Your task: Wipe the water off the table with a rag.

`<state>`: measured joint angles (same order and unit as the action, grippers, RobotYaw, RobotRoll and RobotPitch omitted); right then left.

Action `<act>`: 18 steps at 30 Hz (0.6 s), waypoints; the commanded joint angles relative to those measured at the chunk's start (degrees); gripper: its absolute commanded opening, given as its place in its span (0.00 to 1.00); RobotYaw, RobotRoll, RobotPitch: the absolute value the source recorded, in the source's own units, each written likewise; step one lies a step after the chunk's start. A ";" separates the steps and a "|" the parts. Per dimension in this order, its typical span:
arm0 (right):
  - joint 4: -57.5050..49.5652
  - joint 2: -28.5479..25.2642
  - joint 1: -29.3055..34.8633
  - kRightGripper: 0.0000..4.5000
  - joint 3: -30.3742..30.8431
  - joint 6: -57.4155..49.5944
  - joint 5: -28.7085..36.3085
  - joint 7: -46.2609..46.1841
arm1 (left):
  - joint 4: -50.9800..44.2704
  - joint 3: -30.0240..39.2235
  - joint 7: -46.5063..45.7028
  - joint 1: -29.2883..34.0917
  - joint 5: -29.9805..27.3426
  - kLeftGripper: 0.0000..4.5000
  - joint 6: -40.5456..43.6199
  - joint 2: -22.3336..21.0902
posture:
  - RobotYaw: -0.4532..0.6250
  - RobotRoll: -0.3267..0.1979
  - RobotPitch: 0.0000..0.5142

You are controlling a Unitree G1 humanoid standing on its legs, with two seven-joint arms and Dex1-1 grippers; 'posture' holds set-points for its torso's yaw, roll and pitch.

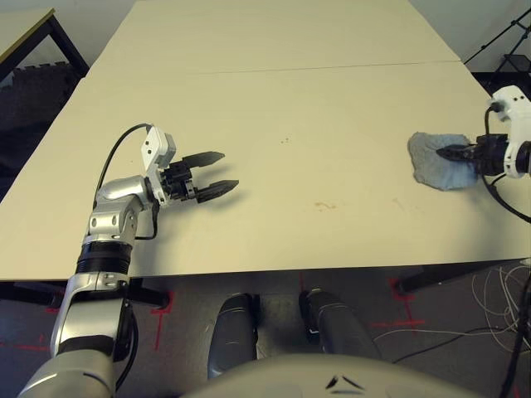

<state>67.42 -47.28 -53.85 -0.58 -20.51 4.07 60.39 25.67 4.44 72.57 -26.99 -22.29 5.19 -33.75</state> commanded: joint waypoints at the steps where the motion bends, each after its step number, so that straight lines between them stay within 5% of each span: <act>1: 1.07 0.46 0.66 0.29 -0.72 2.43 -1.17 -3.20 | -0.84 0.24 -0.36 0.59 0.08 1.00 0.56 -0.31 | 0.26 0.62 0.20; 9: 0.09 -4.40 -3.32 0.96 -2.51 2.06 -2.00 -5.68 | -1.94 0.42 -0.81 1.07 -0.34 1.00 1.36 -0.38 | 0.25 0.62 0.22; 18: -1.10 -7.37 -4.33 0.99 -8.15 9.14 1.24 -7.12 | -2.30 7.20 -12.87 1.63 -1.13 1.00 -0.22 1.77 | 0.24 0.62 0.23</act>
<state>67.40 -55.06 -58.30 -6.32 -13.10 2.89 53.14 24.13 10.05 63.32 -26.17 -23.06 6.04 -33.03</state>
